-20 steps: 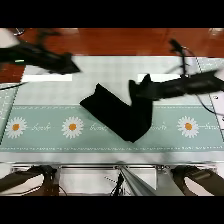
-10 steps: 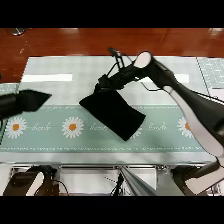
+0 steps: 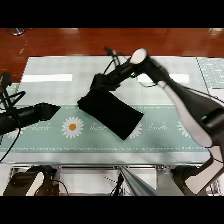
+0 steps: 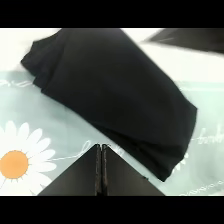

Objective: Fold the shirts.

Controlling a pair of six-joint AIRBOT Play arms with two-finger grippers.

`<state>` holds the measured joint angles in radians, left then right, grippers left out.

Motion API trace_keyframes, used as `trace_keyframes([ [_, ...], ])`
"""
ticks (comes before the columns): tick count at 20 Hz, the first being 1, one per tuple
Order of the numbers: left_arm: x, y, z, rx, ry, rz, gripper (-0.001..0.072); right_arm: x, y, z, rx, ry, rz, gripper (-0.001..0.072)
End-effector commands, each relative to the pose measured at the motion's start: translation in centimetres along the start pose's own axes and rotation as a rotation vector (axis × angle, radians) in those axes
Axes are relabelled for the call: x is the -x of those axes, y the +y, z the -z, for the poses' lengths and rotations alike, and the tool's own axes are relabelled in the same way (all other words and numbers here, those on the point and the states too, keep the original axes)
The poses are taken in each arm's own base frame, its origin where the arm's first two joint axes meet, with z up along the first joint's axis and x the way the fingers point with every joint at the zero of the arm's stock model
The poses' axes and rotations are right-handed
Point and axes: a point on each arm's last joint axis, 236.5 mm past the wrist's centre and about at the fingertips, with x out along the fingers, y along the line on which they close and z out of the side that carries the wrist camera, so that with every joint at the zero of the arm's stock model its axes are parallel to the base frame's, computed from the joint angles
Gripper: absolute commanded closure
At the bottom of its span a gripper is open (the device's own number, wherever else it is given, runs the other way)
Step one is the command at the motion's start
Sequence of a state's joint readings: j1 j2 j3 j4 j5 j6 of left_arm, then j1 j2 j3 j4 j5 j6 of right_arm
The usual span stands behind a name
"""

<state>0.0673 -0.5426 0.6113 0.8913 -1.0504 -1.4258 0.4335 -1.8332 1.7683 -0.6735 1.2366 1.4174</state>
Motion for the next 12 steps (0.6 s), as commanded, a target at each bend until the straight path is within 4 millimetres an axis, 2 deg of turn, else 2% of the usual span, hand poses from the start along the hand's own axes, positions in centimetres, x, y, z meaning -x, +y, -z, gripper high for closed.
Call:
trace_keyframes([
  [1, -1.2, 1.4, 0.3, 0.027, 0.021, -0.024, 0.0677, 10.6, -1.0, 2.1, 0.041, 0.043, 0.096, 0.0082],
  [3, -1.3, 1.3, 0.3, 0.029, 0.023, -0.023, 0.0677, 18.1, -2.8, 3.8, 0.080, -0.043, 0.324, 0.0082],
  [4, -1.2, 1.3, 0.4, 0.028, 0.025, -0.022, 0.0677, 20.8, -3.6, 5.1, 0.076, -0.114, 0.424, 0.0082],
  [5, -1.2, 1.3, 0.5, 0.028, 0.030, -0.021, 0.0677, 22.7, -4.5, 7.0, 0.048, -0.202, 0.498, 0.0082],
  [6, -1.2, 1.3, 0.6, 0.028, 0.032, -0.021, 0.0677, 23.4, -5.5, 9.1, -0.004, -0.283, 0.531, 0.0082],
  [8, -1.2, 1.3, 0.6, 0.032, 0.032, -0.020, 0.0677, 21.9, -8.4, 14.7, -0.174, -0.429, 0.534, 0.0082],
  [10, -1.3, 1.1, 0.5, 0.036, 0.031, -0.014, 0.0677, 17.9, -10.9, 19.4, -0.424, -0.556, 0.411, 0.0083],
  [12, -1.3, 0.9, 0.5, 0.040, 0.032, -0.006, 0.0677, 13.5, -12.2, 22.2, -0.631, -0.616, 0.233, 0.0091],
])
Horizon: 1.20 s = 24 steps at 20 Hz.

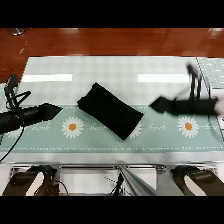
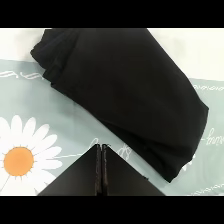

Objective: Fold the shirts.

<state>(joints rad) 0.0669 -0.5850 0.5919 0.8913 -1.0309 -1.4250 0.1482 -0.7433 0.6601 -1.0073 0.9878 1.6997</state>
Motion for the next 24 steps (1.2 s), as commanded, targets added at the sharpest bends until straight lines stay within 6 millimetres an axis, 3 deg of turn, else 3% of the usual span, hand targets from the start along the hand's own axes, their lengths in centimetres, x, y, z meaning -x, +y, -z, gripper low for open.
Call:
trace_keyframes([
  [1, -0.1, -0.3, -0.1, 0.011, -0.001, 0.014, 0.0677, -4.3, -3.7, 5.6, -0.391, -0.094, -0.127, 0.0091],
  [6, -0.6, -0.1, 0.2, 0.030, 0.015, 0.019, 0.0677, -8.9, -4.4, 9.3, -0.356, 0.108, -0.050, 0.0091],
  [13, -1.6, 0.3, 2.1, 0.057, 0.059, 0.029, 0.0677, -14.4, -1.0, 8.5, -0.334, 0.300, -0.125, 0.0092],
  [14, -1.7, 0.2, 2.3, 0.055, 0.065, 0.030, 0.0677, -15.2, -0.3, 8.7, -0.306, 0.330, -0.130, 0.0132],
  [15, -1.8, 0.1, 2.4, 0.051, 0.068, 0.033, 0.0677, -16.0, 0.6, 8.8, -0.266, 0.351, -0.140, 0.0262],
  [16, -1.8, -0.1, 2.5, 0.047, 0.072, 0.036, 0.0678, -16.7, 1.9, 8.6, -0.219, 0.362, -0.157, 0.0464],
  [17, -1.8, -0.2, 2.6, 0.045, 0.074, 0.038, 0.0677, -17.0, 3.6, 8.0, -0.132, 0.364, -0.196, 0.0699],
  [20, -1.9, -0.4, 2.8, 0.039, 0.080, 0.042, 0.0677, -15.1, 9.2, 3.0, 0.101, 0.323, -0.281, 0.0691],
  [24, -1.9, -0.3, 2.6, 0.038, 0.074, 0.041, 0.0677, -9.0, 13.9, -7.0, 0.398, 0.175, -0.129, 0.0691],
])
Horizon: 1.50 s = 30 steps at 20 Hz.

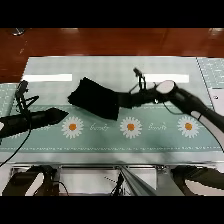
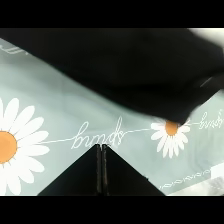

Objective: Fold the shirts.

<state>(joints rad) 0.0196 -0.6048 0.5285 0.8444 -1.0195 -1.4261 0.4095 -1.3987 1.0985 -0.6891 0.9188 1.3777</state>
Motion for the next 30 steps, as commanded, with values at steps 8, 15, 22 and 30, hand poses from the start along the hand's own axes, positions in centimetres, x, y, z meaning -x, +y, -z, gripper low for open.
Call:
trace_keyframes([
  [8, 0.0, 0.0, -0.1, -0.001, -0.004, 0.000, 0.0677, 24.0, 0.0, -11.6, 0.157, -0.197, 0.304, 0.0691],
  [15, 0.1, 0.3, -2.1, -0.005, -0.089, -0.013, 0.0677, 39.5, -10.7, -6.4, -0.237, -0.318, 0.447, 0.0691],
  [22, 0.1, 0.3, -2.2, -0.005, -0.093, -0.014, 0.0677, 46.9, -17.3, 6.0, -0.690, -0.400, 0.653, 0.0691],
  [30, 0.1, 0.3, -2.1, -0.005, -0.089, -0.013, 0.0677, 45.7, -19.6, 24.4, -1.250, -0.327, 0.974, 0.0689],
])
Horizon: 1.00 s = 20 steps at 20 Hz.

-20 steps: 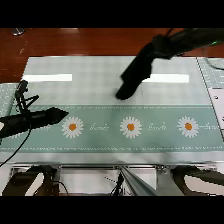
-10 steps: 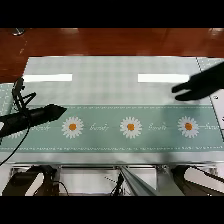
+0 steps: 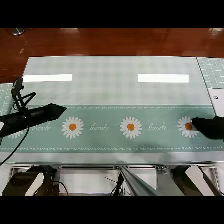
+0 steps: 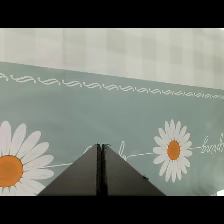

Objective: Fold the shirts.

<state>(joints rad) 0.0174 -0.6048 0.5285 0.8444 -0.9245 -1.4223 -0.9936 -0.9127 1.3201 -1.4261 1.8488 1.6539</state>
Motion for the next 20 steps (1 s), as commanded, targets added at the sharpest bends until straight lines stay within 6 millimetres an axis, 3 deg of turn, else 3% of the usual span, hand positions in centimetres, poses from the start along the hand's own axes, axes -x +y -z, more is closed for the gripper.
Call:
trace_keyframes([
  [1, 0.0, 0.0, 0.1, 0.000, 0.004, 0.000, 0.0677, -0.5, -8.9, 4.3, -0.232, 0.000, 0.335, 0.0671],
  [2, 0.0, 0.0, 0.1, 0.000, 0.005, 0.001, 0.0677, -0.1, -10.9, 5.1, -0.283, -0.005, 0.425, 0.0526],
  [3, 0.0, 0.0, 0.1, 0.000, 0.004, 0.000, 0.0677, 0.0, -11.8, 5.7, -0.303, -0.002, 0.468, 0.0274],
  [4, 0.0, 0.0, 0.1, 0.000, 0.004, 0.000, 0.0676, -0.3, -11.8, 6.0, -0.300, 0.006, 0.466, 0.0074],
  [7, 0.0, 0.1, -0.5, -0.003, -0.022, -0.004, 0.0676, -1.3, -10.5, 4.7, -0.250, -0.010, 0.401, 0.0080],
  [8, 0.1, 0.2, -1.3, -0.038, -0.054, -0.009, 0.0676, -2.0, -9.3, 3.7, -0.230, -0.029, 0.342, 0.0093],
  [9, 0.2, 0.1, -2.3, -0.055, -0.088, -0.013, 0.0676, -2.9, -7.0, 2.5, -0.204, -0.053, 0.233, 0.0191],
  [10, 0.5, -0.2, -3.5, -0.065, -0.122, -0.013, 0.0676, -3.6, -3.9, 1.2, -0.178, -0.076, 0.098, 0.0420],
  [11, 0.9, -0.8, -4.9, -0.076, -0.146, -0.010, 0.0677, -3.9, 0.6, -0.4, -0.141, -0.110, -0.096, 0.0684],
  [13, 1.8, -2.8, -8.5, -0.127, -0.183, 0.008, 0.0677, -1.2, 11.6, -3.5, -0.011, -0.200, -0.558, 0.0690],
  [15, 2.8, -6.0, -12.5, -0.177, -0.192, 0.044, 0.0677, 3.4, 21.8, -3.6, 0.129, -0.253, -0.928, 0.0691],
  [17, 2.9, -9.8, -15.2, -0.249, -0.153, 0.099, 0.0678, 4.8, 29.4, 0.1, 0.366, -0.269, -1.034, 0.0690],
  [19, 1.3, -12.6, -14.9, -0.332, -0.051, 0.132, 0.0678, 2.0, 34.5, 5.7, 0.652, -0.282, -0.958, 0.0690],
  [20, -0.1, -12.6, -13.6, -0.376, 0.013, 0.111, 0.0678, -0.6, 35.7, 8.4, 0.802, -0.281, -0.870, 0.0690],
])
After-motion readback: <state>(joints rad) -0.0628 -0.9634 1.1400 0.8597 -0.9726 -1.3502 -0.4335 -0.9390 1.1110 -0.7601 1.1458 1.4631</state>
